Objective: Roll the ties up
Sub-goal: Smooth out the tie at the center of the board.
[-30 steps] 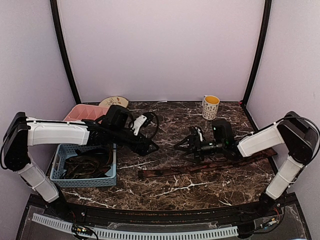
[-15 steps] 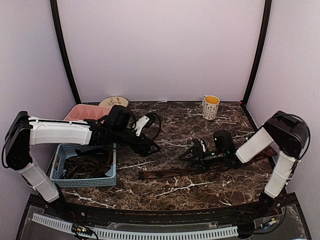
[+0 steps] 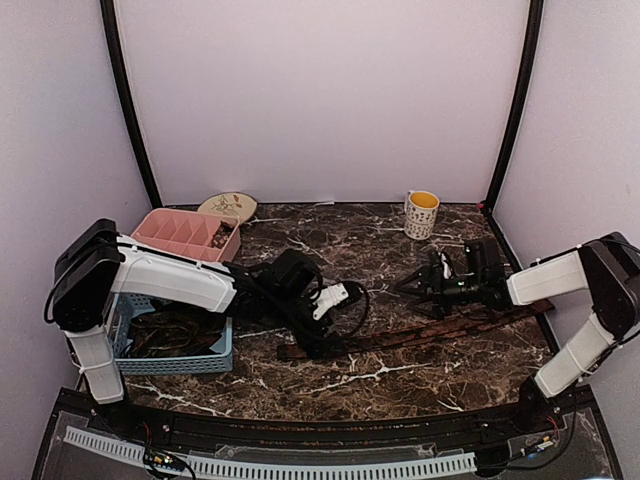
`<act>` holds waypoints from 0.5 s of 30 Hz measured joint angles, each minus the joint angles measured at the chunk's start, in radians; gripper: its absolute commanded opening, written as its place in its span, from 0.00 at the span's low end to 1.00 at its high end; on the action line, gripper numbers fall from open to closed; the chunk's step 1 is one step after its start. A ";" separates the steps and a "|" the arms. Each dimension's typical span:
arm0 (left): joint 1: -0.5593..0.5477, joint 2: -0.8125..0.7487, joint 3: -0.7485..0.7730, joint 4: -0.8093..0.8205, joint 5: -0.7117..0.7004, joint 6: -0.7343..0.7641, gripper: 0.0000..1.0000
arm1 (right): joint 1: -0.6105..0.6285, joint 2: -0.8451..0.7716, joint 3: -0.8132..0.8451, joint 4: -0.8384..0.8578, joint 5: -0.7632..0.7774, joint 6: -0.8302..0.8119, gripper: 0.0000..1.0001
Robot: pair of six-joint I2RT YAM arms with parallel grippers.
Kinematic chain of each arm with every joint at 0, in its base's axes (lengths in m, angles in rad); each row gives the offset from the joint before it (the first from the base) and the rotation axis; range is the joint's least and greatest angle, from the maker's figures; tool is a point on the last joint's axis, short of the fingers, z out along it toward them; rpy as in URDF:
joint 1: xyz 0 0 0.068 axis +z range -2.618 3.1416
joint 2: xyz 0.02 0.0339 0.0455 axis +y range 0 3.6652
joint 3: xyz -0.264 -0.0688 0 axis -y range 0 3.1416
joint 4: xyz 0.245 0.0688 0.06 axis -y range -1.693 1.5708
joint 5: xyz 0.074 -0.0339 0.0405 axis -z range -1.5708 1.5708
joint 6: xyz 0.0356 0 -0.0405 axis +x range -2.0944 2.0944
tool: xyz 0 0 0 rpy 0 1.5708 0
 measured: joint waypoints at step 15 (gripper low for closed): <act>-0.047 0.214 0.151 0.003 0.004 0.134 0.69 | -0.367 -0.167 -0.183 -0.230 0.058 -0.142 0.86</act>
